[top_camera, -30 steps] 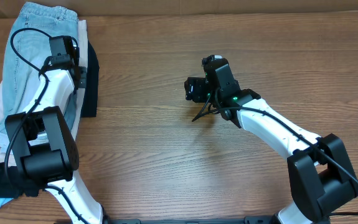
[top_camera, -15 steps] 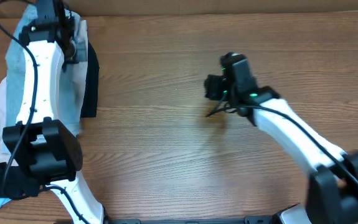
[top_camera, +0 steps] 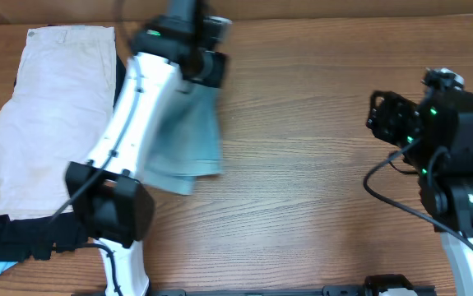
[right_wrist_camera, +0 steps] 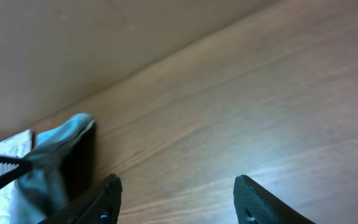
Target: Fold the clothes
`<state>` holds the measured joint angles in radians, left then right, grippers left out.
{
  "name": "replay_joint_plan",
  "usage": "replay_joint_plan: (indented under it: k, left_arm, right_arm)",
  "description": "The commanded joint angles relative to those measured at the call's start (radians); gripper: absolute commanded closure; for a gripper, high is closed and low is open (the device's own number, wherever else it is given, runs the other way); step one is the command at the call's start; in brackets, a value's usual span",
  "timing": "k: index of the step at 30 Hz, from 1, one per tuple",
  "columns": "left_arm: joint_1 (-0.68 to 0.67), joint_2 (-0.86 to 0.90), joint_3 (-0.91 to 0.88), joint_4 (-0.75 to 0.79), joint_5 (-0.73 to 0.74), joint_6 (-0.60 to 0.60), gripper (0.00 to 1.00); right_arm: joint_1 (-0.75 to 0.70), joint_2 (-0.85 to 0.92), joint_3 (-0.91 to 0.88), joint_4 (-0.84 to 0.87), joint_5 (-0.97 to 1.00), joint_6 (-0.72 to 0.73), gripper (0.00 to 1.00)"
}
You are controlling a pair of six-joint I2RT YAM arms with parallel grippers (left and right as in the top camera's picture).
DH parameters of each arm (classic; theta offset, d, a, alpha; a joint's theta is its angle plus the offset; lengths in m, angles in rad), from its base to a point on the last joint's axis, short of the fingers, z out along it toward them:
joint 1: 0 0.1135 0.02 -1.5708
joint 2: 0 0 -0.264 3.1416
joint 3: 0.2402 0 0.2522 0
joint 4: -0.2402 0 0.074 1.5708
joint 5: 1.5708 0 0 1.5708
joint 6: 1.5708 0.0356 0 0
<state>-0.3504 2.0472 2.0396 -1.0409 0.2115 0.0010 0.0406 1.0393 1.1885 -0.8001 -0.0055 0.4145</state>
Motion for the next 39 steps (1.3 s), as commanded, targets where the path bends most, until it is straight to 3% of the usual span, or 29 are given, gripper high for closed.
replay_joint_plan:
  k: [1, 4, 6, 8, 10, 13, 14, 16, 20, 27, 33, 39]
  left_arm:
    - [-0.11, 0.008, 0.031, 0.054, 0.055, -0.01, 0.96]
    - [-0.172, 0.036, 0.031, 0.101, 0.036, -0.028, 0.94]
    - [-0.193, 0.06, 0.031, 0.129, 0.036, -0.039, 0.82]
    - [-0.197, 0.08, 0.031, 0.161, 0.037, -0.047, 0.6]
    - [-0.19, 0.092, 0.031, 0.206, 0.035, -0.049, 0.33]
    - [-0.15, 0.088, 0.04, 0.266, 0.023, -0.05, 0.04]
    - [-0.132, 0.086, 0.053, 0.272, 0.025, -0.052, 0.0]
    - [-0.088, 0.084, 0.09, 0.254, 0.026, -0.069, 0.0]
    - [0.012, 0.084, 0.16, 0.162, 0.027, -0.069, 0.0]
    - [0.18, 0.085, 0.164, 0.048, 0.085, -0.067, 0.0]
    - [0.251, 0.085, 0.146, 0.028, 0.085, -0.048, 0.0]
    - [0.256, 0.096, 0.136, 0.02, 0.065, -0.023, 0.0]
  right_arm:
    - [-0.023, -0.004, 0.011, -0.032, 0.003, -0.002, 0.38]
    - [-0.024, 0.005, 0.011, -0.064, 0.004, -0.002, 0.35]
    - [-0.024, 0.013, 0.011, -0.074, 0.004, -0.002, 0.34]
    - [-0.024, 0.022, 0.011, -0.078, 0.003, -0.002, 0.32]
    - [-0.024, 0.031, 0.011, -0.085, -0.001, -0.002, 0.32]
    - [-0.024, 0.055, 0.011, -0.095, -0.046, -0.003, 0.31]
    - [-0.023, 0.068, 0.01, -0.1, -0.071, -0.005, 0.31]
    - [-0.023, 0.103, 0.01, -0.1, -0.164, -0.065, 0.29]
    - [0.023, 0.209, 0.01, -0.075, -0.277, -0.164, 0.17]
    - [0.158, 0.428, 0.027, 0.148, -0.265, -0.149, 0.11]
    - [0.278, 0.652, 0.112, 0.227, -0.257, -0.153, 0.05]
    - [0.407, 0.818, 0.233, 0.231, -0.113, -0.153, 0.04]
